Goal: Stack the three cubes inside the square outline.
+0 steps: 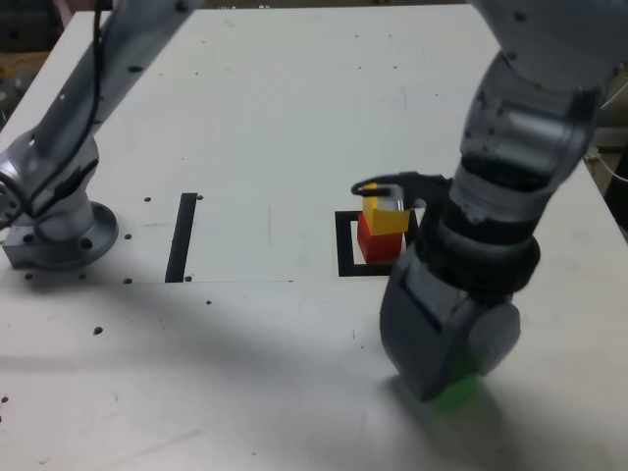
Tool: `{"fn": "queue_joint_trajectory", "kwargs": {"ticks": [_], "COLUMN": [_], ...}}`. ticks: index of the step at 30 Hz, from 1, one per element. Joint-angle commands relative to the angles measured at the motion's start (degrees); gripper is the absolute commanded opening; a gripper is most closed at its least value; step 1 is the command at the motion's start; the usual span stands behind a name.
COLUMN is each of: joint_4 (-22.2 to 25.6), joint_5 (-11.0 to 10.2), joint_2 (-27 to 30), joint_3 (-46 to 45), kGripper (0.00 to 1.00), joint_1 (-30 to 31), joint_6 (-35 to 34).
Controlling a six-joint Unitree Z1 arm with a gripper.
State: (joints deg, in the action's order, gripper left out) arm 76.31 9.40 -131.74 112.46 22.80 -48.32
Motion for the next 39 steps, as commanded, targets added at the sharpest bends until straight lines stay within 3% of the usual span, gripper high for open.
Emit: {"fn": "queue_joint_trajectory", "kwargs": {"ticks": [1, 6, 11, 18, 26, 32, 39], "joint_4": [0.3, 0.84, 1.65, 6.43, 10.53, 9.66, 8.0], "joint_5": [-0.08, -0.31, -1.94, -2.95, -3.73, -4.16, -6.93], "joint_2": [1.8, 6.79, 12.23, 17.64, 20.9, 20.74, 19.06], "joint_3": [-0.69, -2.99, -4.33, -5.57, -7.42, -9.0, -8.8], "kGripper": [0.23, 0.22, 0.22, 0.22, 0.22, 0.22, 0.22], "joint_1": [-0.06, -0.08, -0.35, -2.63, -7.92, -12.62, -17.24], "joint_6": [0.49, 2.6, 5.91, 12.63, 23.1, 27.81, 29.75]}}
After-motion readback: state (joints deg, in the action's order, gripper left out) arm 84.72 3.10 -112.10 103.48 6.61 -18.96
